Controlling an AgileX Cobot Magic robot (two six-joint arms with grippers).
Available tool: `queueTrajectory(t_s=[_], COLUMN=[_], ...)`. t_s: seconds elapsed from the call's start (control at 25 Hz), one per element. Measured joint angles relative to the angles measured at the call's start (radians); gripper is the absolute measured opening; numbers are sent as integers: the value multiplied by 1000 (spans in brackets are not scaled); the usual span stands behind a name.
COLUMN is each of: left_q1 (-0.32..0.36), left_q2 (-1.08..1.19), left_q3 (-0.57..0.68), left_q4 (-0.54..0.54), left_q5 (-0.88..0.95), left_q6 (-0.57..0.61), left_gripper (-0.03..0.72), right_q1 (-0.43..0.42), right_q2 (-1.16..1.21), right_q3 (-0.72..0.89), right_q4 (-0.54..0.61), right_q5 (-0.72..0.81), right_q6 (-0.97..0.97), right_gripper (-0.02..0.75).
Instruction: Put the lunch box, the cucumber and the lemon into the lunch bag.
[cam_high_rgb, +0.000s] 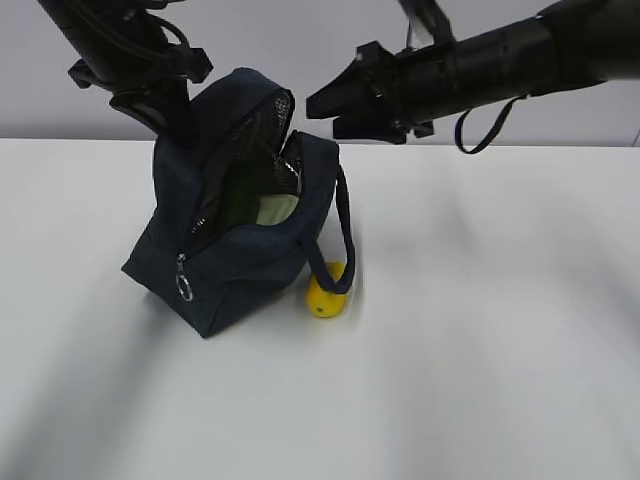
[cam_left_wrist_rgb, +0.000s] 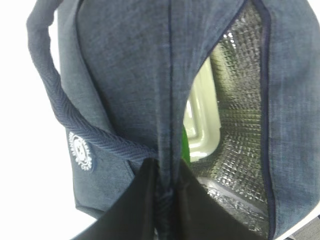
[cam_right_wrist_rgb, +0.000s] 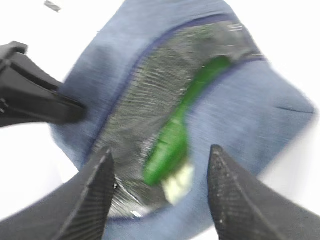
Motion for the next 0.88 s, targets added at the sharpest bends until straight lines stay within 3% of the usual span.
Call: queueTrajectory(t_s=[0.52,0.88], left_q1=[108,111], left_q2=[0,38], left_q3=[0,-3], left_q4=[31,45], left_q5=[0,-8], left_q6=[3,3], left_gripper=[20,20], right_q1=[-36,40], right_q2=[-23,-19], right_q3=[-1,18], right_q4=[-514,-612], right_q5=[23,26], right_q6=[279,361], right_gripper=[442,442])
